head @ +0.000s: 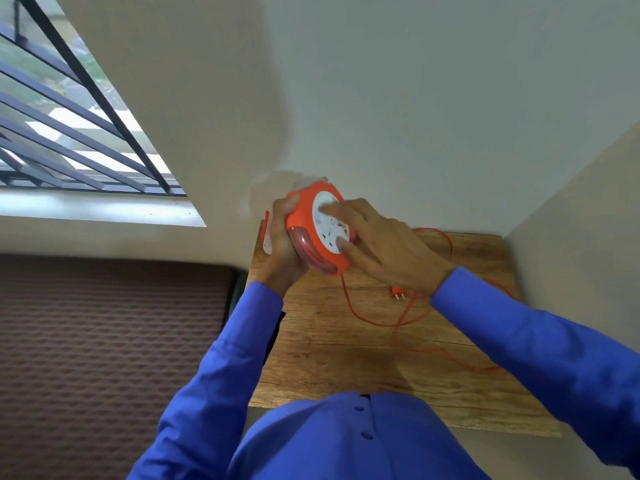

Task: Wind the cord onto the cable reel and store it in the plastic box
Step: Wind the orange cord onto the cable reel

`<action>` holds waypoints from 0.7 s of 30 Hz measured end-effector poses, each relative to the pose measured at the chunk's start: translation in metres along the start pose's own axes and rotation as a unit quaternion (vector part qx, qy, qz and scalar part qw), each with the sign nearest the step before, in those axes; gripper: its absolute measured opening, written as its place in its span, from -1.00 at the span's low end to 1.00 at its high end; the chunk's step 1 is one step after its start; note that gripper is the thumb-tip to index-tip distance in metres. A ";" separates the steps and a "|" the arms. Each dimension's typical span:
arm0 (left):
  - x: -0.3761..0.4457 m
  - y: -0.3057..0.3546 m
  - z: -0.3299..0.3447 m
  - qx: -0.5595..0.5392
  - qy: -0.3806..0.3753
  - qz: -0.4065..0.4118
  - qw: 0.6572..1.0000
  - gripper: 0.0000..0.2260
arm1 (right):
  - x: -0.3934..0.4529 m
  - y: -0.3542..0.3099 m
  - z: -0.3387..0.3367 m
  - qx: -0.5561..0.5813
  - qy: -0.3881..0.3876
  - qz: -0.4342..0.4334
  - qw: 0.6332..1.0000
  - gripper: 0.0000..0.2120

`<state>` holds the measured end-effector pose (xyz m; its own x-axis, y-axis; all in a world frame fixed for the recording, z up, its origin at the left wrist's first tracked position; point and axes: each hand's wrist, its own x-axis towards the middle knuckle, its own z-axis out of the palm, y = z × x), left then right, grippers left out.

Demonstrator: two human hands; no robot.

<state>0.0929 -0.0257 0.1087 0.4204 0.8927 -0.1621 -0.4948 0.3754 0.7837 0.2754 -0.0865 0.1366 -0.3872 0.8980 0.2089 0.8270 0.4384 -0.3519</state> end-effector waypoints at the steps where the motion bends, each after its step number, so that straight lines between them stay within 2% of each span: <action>1: -0.001 -0.001 -0.002 -0.016 -0.004 -0.009 1.000 0.12 | -0.001 0.000 -0.002 -0.034 -0.018 -0.024 0.999 -0.50; 3: -0.005 -0.003 0.000 -0.035 -0.026 -0.033 0.999 0.06 | -0.003 0.003 -0.005 -0.097 -0.020 -0.054 0.994 -0.48; 5: -0.008 -0.004 0.007 -0.014 -0.032 -0.038 0.999 0.05 | -0.002 0.006 -0.006 -0.089 0.041 -0.047 0.994 -0.46; 7: -0.010 -0.004 0.013 0.022 -0.024 -0.027 0.999 -0.01 | -0.001 0.006 -0.005 -0.011 0.115 0.031 0.993 -0.47; 8: -0.010 -0.004 0.014 0.039 -0.022 -0.013 0.999 -0.12 | 0.002 0.005 -0.003 0.047 0.128 0.097 0.986 -0.50; 10: -0.011 -0.007 0.015 0.077 -0.040 0.014 0.996 -0.34 | 0.012 0.006 0.002 0.166 0.139 0.215 0.952 -0.58; 12: -0.014 -0.006 0.020 0.109 -0.081 0.019 0.990 -0.49 | 0.022 0.013 0.004 0.290 0.107 0.322 0.895 -0.44; 14: -0.015 -0.002 0.028 0.127 -0.091 0.021 0.987 -0.28 | 0.024 0.015 0.002 0.376 0.024 0.404 0.833 -0.34; 15: -0.017 -0.002 0.030 0.129 -0.102 0.026 0.986 -0.19 | 0.024 0.014 0.001 0.377 0.006 0.408 0.831 -0.34; 16: -0.017 -0.004 0.029 0.122 -0.107 0.030 0.986 -0.18 | 0.024 0.012 0.002 0.342 0.019 0.388 0.856 -0.36; 17: -0.016 -0.006 0.027 0.107 -0.091 0.027 0.990 -0.21 | 0.022 0.010 0.002 0.271 0.051 0.349 0.896 -0.42; 19: -0.015 -0.004 0.024 0.063 -0.046 0.022 0.997 -0.24 | 0.017 0.006 0.002 0.097 0.118 0.218 0.964 -0.68; 20: -0.014 -0.004 0.024 0.044 -0.023 0.015 0.999 -0.18 | 0.013 0.004 -0.001 0.045 0.118 0.144 0.981 -0.81; 21: -0.014 -0.004 0.022 0.025 -0.002 0.008 1.000 -0.09 | 0.009 0.002 -0.003 0.013 0.090 0.081 0.993 -0.80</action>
<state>0.1057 -0.0447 0.1209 0.4153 0.8976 -0.1479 -0.4620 0.3482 0.8157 0.2752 -0.0781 0.1408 -0.1701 0.9366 0.3062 0.8608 0.2925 -0.4165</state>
